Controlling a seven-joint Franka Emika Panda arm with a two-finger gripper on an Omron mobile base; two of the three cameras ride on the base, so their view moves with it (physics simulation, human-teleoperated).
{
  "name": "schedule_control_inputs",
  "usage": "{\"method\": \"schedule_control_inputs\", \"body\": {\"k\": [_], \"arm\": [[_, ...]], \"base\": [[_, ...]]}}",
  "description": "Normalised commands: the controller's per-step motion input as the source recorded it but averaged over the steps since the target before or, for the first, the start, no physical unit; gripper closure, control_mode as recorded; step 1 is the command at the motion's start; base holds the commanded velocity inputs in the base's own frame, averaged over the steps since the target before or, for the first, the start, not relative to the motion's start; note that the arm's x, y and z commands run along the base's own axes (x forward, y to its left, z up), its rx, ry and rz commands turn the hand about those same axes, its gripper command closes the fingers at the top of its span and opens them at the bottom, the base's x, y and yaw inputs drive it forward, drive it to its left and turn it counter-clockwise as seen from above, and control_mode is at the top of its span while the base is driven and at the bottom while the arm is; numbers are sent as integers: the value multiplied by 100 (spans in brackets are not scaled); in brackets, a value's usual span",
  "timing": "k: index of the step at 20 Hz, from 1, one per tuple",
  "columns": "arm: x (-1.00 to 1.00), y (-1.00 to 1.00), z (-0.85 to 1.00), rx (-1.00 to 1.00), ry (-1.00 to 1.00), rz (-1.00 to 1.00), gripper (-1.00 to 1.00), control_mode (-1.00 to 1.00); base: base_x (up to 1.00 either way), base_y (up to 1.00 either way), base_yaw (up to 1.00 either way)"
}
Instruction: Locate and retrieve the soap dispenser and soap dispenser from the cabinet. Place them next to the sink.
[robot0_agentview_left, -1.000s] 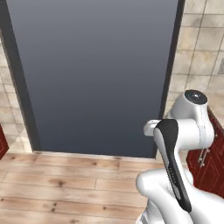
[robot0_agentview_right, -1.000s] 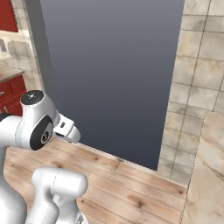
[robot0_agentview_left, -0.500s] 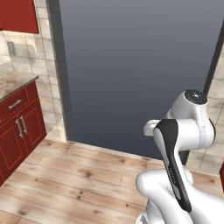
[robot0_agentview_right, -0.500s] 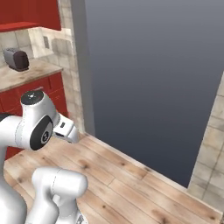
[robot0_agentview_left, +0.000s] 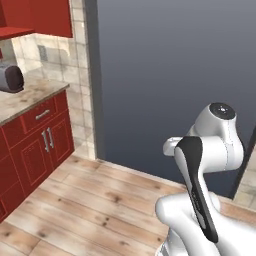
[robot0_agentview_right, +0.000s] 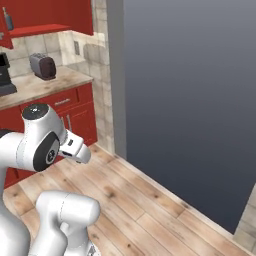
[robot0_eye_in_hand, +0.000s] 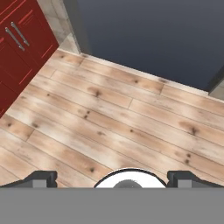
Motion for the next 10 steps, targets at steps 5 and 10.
{"method": "schedule_control_inputs", "body": {"k": [5, 10], "arm": [[0, 0, 0, 0, 0, 0, -100, 100], [0, 0, 0, 0, 0, 0, -100, 100]], "base": [[44, 0, 5], [50, 2, 1]]}}
